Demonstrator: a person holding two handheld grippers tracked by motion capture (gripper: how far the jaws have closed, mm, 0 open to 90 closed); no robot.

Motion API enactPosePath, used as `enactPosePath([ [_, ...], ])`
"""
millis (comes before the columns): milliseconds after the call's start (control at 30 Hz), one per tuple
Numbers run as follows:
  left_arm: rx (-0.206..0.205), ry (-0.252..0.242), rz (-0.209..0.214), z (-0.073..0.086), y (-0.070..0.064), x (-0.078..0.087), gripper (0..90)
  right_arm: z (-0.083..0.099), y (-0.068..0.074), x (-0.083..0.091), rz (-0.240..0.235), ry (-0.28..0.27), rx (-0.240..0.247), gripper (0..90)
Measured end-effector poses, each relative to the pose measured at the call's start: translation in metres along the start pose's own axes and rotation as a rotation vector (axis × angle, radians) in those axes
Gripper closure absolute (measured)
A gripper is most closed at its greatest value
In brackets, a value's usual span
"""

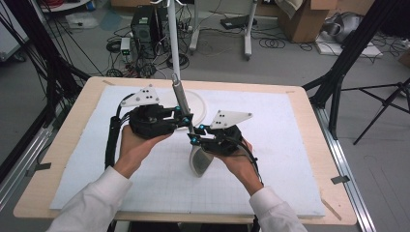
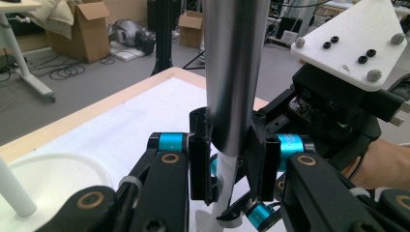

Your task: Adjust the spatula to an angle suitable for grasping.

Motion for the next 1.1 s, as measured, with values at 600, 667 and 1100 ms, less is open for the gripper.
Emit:
enactPosePath([
  [600, -0.005, -0.014, 0.002, -0.0049, -0.0032, -0.0013, 74.3, -0.003, 0.0011, 0.0014, -0.011, -0.023, -0.002, 72.9],
  [667, -0.008, -0.014, 0.001, -0.0056, -0.0034, -0.0014, 74.3, -0.0029, 0.0013, 0.001, -0.01, -0.023, -0.002, 71.6],
  [1100, -0.021, -0.011, 0.02, -0.0078, -0.0035, 0.002, 74.4, -0.0043, -0.0001, 0.0051, -0.073, -0.051, -0.055, 38.3],
])
Point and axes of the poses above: each handheld gripper's, and its own axes: x roughly backward along the jaws, z roughly out of its underside, y roughly to its left, the point moved 10 cm from there along -x, roughly forward along the jaws, and after that the axes turned 2 degrees about -x, right-handed, at the moved point
